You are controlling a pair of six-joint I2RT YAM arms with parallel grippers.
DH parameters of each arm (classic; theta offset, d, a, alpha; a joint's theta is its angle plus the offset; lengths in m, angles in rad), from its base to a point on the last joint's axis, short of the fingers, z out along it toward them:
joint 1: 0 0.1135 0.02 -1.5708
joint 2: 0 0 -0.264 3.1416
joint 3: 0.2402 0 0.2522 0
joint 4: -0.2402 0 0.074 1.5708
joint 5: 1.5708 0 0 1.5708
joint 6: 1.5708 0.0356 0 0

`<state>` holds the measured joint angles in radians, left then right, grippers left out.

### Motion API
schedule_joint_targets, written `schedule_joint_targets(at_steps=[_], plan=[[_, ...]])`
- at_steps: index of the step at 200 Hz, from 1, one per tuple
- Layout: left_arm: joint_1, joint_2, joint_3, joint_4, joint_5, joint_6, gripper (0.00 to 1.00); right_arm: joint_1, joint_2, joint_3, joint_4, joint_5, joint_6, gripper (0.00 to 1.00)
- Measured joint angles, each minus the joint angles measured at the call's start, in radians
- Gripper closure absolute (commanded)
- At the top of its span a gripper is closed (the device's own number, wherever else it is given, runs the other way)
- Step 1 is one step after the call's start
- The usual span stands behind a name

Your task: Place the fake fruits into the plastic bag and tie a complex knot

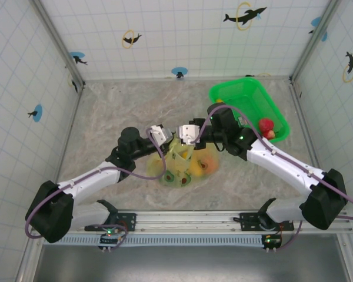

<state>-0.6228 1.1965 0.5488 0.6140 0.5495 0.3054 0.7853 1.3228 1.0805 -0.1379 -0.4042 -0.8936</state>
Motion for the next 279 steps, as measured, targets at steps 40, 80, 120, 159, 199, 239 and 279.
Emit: schedule_joint_targets(at_steps=[40, 80, 120, 159, 199, 239, 279], plan=[[0.0, 0.002, -0.015, 0.044, -0.023, -0.053, 1.0, 0.021, -0.071, -0.107, 0.066, 0.105, 0.055, 0.43], [0.0, 0.0, -0.018, 0.074, -0.06, -0.097, 1.0, 0.071, -0.277, -0.354, 0.224, 0.21, 0.208, 0.6], [-0.009, 0.0, -0.018, 0.076, -0.064, -0.109, 1.0, 0.213, -0.422, -0.568, 0.512, 0.314, 0.434, 0.55], [-0.022, 0.001, -0.018, 0.076, -0.064, -0.112, 1.0, 0.351, -0.353, -0.706, 0.83, 0.448, 0.513, 0.43], [-0.029, 0.002, -0.018, 0.076, -0.064, -0.113, 1.0, 0.419, -0.24, -0.714, 1.089, 0.597, 0.511, 0.44], [-0.032, 0.003, -0.018, 0.076, -0.064, -0.116, 1.0, 0.436, -0.163, -0.714, 1.233, 0.709, 0.513, 0.43], [-0.034, 0.011, -0.018, 0.076, -0.063, -0.123, 1.0, 0.438, -0.107, -0.712, 1.283, 0.74, 0.539, 0.43]])
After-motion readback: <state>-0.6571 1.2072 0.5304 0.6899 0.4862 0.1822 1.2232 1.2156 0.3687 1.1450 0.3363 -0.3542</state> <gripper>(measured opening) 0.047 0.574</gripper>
